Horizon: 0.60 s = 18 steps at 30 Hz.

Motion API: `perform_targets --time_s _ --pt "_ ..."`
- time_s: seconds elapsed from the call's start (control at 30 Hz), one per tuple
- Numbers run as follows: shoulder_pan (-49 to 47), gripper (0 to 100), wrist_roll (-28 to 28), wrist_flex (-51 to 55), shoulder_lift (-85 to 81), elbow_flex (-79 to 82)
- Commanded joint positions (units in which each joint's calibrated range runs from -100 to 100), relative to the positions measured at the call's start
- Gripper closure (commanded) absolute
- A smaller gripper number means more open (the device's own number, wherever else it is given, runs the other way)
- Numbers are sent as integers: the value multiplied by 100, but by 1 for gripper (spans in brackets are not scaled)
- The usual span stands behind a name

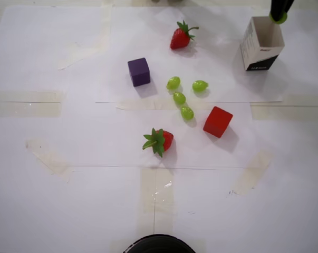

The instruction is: Pick up the grapes and place them in the box.

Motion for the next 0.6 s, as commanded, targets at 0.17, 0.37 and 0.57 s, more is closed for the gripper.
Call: perform_targets --time_s 0.17,0.37,0.57 --pt "127 97 122 -24 -40 -426" --pt "157 85 181 -57 11 -417" --pt "142 79 181 -138 46 -462"
